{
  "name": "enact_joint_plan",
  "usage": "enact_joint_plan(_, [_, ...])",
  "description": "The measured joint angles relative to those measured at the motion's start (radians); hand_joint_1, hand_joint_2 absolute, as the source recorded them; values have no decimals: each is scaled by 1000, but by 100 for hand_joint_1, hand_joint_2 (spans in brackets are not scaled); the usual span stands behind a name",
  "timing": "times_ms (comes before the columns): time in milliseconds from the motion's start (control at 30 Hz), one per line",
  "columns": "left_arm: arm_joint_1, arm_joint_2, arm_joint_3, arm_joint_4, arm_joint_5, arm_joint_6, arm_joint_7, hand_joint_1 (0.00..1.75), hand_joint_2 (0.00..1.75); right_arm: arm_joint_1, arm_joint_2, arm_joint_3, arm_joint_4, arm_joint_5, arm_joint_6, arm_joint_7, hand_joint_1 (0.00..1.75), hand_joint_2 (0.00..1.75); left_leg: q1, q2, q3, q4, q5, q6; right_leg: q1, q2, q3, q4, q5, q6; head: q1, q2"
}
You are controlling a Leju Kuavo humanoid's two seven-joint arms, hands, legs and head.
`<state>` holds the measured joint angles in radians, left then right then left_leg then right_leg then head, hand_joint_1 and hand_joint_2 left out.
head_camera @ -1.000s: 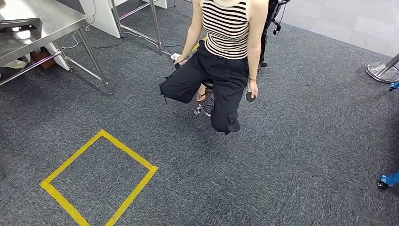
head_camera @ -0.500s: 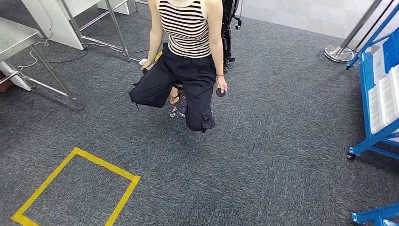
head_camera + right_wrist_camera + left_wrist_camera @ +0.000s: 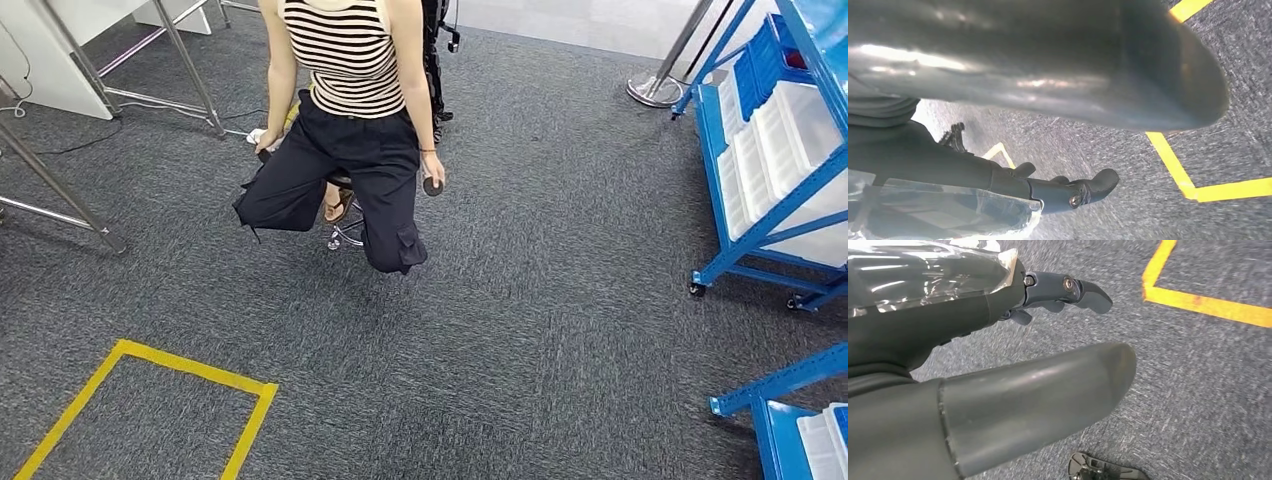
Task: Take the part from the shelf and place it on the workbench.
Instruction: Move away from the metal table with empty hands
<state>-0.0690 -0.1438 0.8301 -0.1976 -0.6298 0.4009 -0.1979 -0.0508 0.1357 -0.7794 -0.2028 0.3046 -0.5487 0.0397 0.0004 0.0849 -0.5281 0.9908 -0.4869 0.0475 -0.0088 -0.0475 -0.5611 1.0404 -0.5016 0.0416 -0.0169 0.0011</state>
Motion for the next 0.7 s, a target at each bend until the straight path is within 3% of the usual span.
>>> enact_joint_plan(67, [0,0,0,0,0,0,1,0,0,-2,0,0,0,1,0,0,0,0,-2,17,4,1,-4,-9,8,-22,28,-57,18,-13,-2,0])
enact_joint_plan(133, [-2,-2,0,0,0,0,2,0,0,-1,-1,0,0,2,0,0,0,0,1,29,8,2,-7,-21,7,-1,29,-60,25,-26,-3,0])
enact_joint_plan(200, [-3,-2,0,0,0,0,2,0,0,1,-1,0,0,3,0,0,0,0,7,-8,-2,33,-33,-33,1,20,34,-68,33,-38,-7,0])
enact_joint_plan(267, [0,-1,0,0,0,0,2,0,0,0,0,0,0,3,0,0,0,0,11,-64,-48,139,-98,-42,-1,41,36,-70,38,-46,-12,0])
enact_joint_plan(333, [3,-2,0,0,0,0,2,0,0,0,1,0,0,3,0,0,0,0,12,-82,-108,261,-147,-46,0,64,34,-69,40,-48,-14,0])
enact_joint_plan(367, [4,-2,0,0,0,0,3,0,0,1,1,0,0,3,-1,0,0,0,12,-84,-121,284,-145,-47,1,77,34,-68,40,-48,-14,0])
enact_joint_plan(400, [4,-1,0,0,0,0,3,0,0,2,1,0,0,3,-1,0,0,0,13,-86,-116,267,-122,-46,0,89,34,-66,39,-48,-14,0])
enact_joint_plan(433, [4,-1,0,0,0,0,3,0,0,2,1,0,0,3,-1,0,0,0,14,-91,-93,215,-85,-45,0,102,35,-64,39,-47,-14,0])
enact_joint_plan(500, [4,0,0,0,-1,0,3,0,0,0,1,0,0,3,-1,1,0,0,20,-129,-33,83,-22,-43,1,127,34,-58,38,-44,-15,0])
enact_joint_plan(567, [3,0,0,0,-3,0,4,0,0,-2,2,0,0,3,-1,2,0,0,21,-157,-5,18,-5,-37,3,148,23,-54,39,-34,-15,0])
enact_joint_plan(633, [0,-1,0,0,-5,0,4,0,0,1,2,-1,0,2,-2,2,0,0,16,-142,-5,13,-4,-23,-1,165,11,-55,43,-20,-15,0])
enact_joint_plan(700, [-1,-1,0,0,-6,0,4,0,0,3,2,-3,0,2,-2,2,0,0,16,-119,-5,7,3,-6,-3,136,-9,-28,28,-15,-11,0])
